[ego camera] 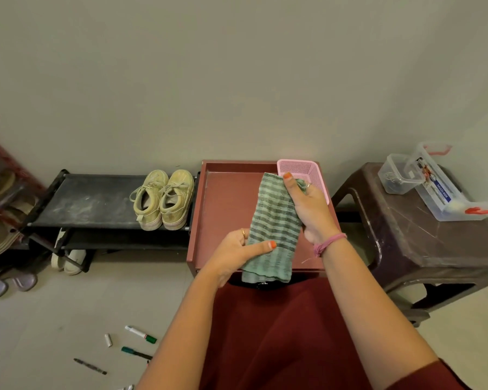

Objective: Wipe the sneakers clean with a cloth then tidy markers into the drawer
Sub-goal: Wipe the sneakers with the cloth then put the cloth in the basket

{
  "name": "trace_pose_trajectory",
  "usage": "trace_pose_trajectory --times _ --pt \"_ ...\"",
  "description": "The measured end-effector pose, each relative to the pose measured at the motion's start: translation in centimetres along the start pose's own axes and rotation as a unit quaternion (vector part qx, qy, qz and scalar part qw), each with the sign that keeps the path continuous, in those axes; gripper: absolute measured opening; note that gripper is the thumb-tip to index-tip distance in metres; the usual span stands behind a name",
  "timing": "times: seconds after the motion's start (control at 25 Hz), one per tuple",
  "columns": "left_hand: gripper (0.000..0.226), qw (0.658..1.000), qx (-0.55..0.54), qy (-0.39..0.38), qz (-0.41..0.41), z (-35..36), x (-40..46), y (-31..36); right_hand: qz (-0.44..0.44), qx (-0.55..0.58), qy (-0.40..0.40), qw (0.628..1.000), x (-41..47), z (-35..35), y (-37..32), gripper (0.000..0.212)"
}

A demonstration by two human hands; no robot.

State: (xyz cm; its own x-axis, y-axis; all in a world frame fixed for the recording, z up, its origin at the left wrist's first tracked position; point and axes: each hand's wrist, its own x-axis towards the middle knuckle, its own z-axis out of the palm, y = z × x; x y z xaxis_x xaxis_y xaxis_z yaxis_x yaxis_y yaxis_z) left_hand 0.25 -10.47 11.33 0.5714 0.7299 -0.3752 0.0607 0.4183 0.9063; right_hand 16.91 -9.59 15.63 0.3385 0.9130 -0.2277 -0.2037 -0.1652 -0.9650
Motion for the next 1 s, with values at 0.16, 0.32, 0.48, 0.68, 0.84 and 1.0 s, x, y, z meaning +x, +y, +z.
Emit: trace_pose_trajectory --times 0.16,0.32,0.48,0.68,0.84,1.0 --pt "0.023 0.995 -0.096 0.04 -0.005 0.3 -0.8 -1.2 0.071 0.023 -0.029 0.997 1.7 0.4 -0.6 0.035" --pt "0.029 0.975 -0.216 0.06 0.008 0.1 -1.1 -0.2 0.114 0.27 -0.19 0.937 1.1 0.6 2.1 0.068" --pt "0.032 0.976 -0.2 0.081 0.0 -1.2 -0.4 -0.8 0.21 0.37 -0.189 0.885 -0.7 3.3 6.7 0.062" --pt "0.059 0.98 -0.146 0.131 -0.022 -3.9 0.2 -2.5 0.27 0.358 -0.146 0.882 1.4 6.0 7.8 0.055" --pt "0.054 0.985 -0.117 0.12 -0.041 -7.0 0.5 -3.0 0.274 0.363 -0.142 0.879 3.6 7.7 9.5 0.061" --pt "0.057 0.976 0.092 0.197 -0.006 -14.3 2.4 -4.0 0.243 0.386 -0.131 0.881 5.7 8.2 10.4 0.067"
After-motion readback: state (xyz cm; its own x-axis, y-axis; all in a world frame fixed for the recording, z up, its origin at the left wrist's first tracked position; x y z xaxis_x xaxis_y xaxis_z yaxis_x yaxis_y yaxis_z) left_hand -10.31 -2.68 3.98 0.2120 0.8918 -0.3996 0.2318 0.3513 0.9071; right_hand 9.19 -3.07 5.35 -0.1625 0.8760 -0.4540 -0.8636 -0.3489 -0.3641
